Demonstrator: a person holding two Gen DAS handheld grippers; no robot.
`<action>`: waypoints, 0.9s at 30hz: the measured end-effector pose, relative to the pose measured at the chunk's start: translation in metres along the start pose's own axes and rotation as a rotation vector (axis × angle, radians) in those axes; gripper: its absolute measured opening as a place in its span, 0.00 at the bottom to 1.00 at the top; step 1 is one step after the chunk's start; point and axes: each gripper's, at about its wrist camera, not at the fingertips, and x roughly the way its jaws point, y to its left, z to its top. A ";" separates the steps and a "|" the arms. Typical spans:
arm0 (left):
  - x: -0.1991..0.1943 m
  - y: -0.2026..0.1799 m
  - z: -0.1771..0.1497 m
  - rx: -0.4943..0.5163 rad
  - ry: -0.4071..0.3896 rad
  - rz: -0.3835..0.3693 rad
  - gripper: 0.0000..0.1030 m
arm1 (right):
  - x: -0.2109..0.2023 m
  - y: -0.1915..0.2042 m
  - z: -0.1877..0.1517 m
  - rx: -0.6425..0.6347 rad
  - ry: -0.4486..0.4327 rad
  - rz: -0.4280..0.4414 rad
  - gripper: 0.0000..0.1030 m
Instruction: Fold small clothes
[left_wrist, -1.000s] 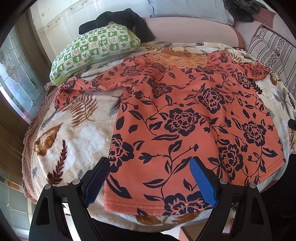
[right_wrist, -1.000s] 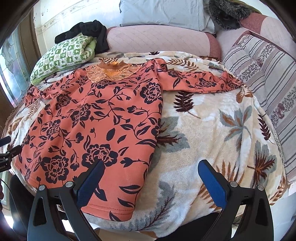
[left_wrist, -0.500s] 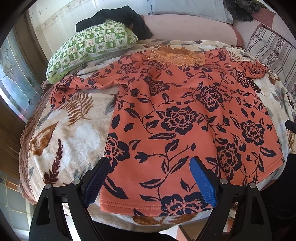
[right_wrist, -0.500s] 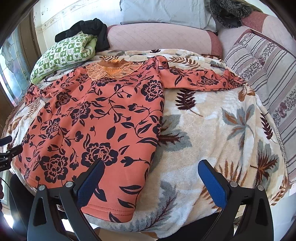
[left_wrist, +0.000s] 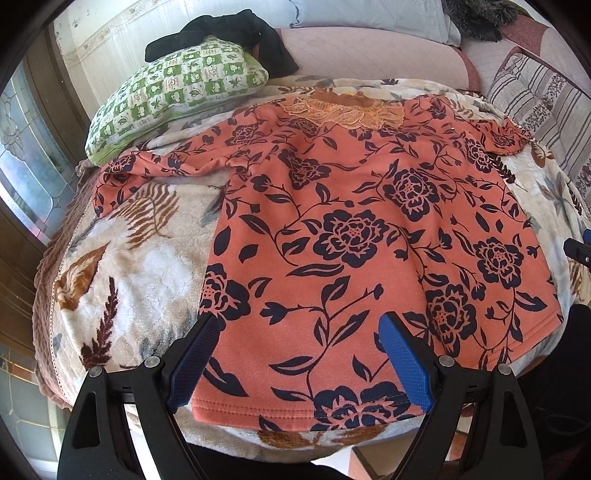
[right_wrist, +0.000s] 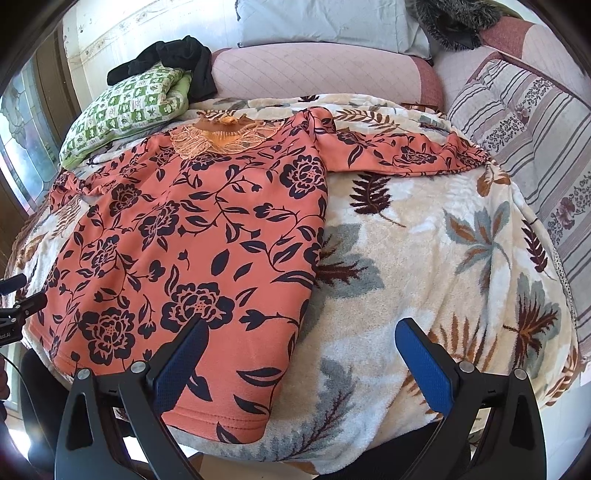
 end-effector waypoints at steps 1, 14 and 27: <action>0.000 0.000 0.000 0.000 0.000 0.000 0.86 | 0.000 0.000 0.000 -0.001 -0.002 0.004 0.99; 0.001 0.000 0.001 -0.008 0.007 0.000 0.86 | 0.002 -0.004 -0.003 0.015 0.006 0.016 0.97; 0.011 0.038 0.010 -0.114 0.040 0.014 0.86 | 0.011 -0.031 -0.008 0.123 0.042 0.083 0.90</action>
